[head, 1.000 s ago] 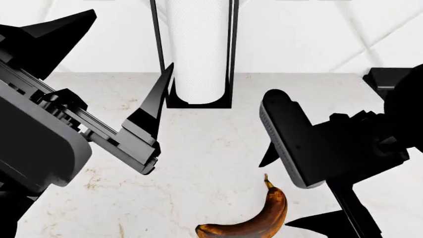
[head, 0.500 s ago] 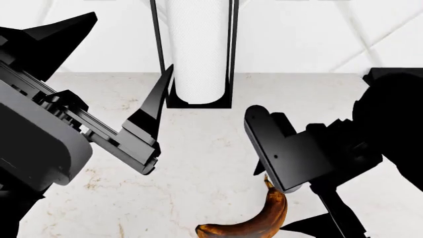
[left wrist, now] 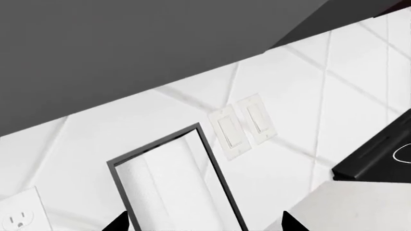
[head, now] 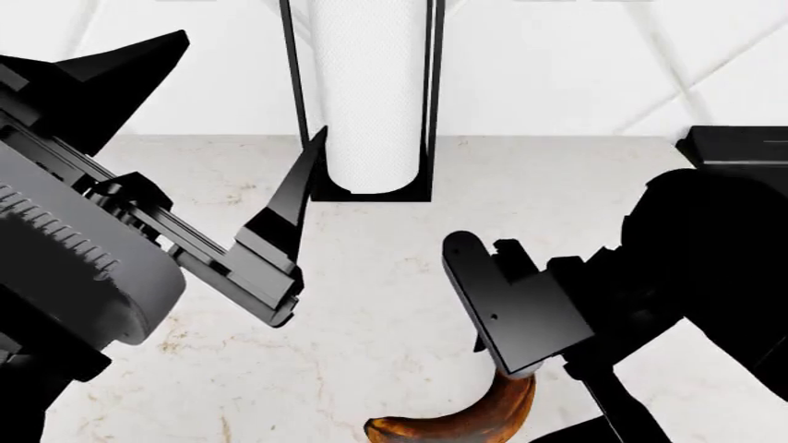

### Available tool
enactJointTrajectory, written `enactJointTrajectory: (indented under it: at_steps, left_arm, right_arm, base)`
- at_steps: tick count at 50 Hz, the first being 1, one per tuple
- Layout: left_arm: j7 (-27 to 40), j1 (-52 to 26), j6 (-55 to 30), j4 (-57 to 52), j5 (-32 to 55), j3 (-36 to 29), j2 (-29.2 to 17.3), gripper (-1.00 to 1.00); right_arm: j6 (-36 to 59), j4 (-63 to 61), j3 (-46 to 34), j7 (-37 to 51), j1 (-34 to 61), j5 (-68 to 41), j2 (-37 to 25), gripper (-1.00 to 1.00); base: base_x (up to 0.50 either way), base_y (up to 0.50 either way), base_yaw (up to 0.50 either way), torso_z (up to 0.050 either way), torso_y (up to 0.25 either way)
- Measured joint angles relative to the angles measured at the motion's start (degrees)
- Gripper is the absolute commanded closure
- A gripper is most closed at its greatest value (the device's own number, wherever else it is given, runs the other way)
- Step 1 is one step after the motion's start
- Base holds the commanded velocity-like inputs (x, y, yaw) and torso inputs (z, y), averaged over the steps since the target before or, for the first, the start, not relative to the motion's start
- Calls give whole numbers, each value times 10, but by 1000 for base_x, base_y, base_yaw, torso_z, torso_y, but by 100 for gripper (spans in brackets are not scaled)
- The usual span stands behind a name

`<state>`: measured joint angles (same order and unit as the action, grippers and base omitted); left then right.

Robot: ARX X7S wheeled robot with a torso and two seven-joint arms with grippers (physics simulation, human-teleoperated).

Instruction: Pick the banana, garlic from the counter and place them in the cabinet. Then close the cabinet.

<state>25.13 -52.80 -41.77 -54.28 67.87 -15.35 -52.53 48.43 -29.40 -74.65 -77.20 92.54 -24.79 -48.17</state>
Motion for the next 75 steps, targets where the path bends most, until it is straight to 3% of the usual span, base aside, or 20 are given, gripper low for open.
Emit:
enactJointTrajectory:
  at_steps: [26, 27, 48, 75]
  left_arm:
    - [-4, 9, 8, 1, -8, -3, -5, -100]
    - [-4, 10, 8, 1, -8, -3, -5, -100]
    - [-2, 11, 9, 0, -10, -10, -5, -100]
    - [2, 7, 10, 1, -4, -14, -8, -100]
  right_arm:
    - [3, 19, -30, -1, -3, 4, 12, -100]
    - [4, 19, -31, -1, -2, 3, 12, 100]
    - [16, -1, -34, 3, 13, 6, 2, 100]
    - [18, -65, 51, 32, 54, -47, -73, 100]
  base:
    - [0, 0, 0, 0, 0]
    - [0, 0, 0, 0, 0]
    - [0, 0, 0, 0, 0]
    - [0, 0, 0, 0, 0]
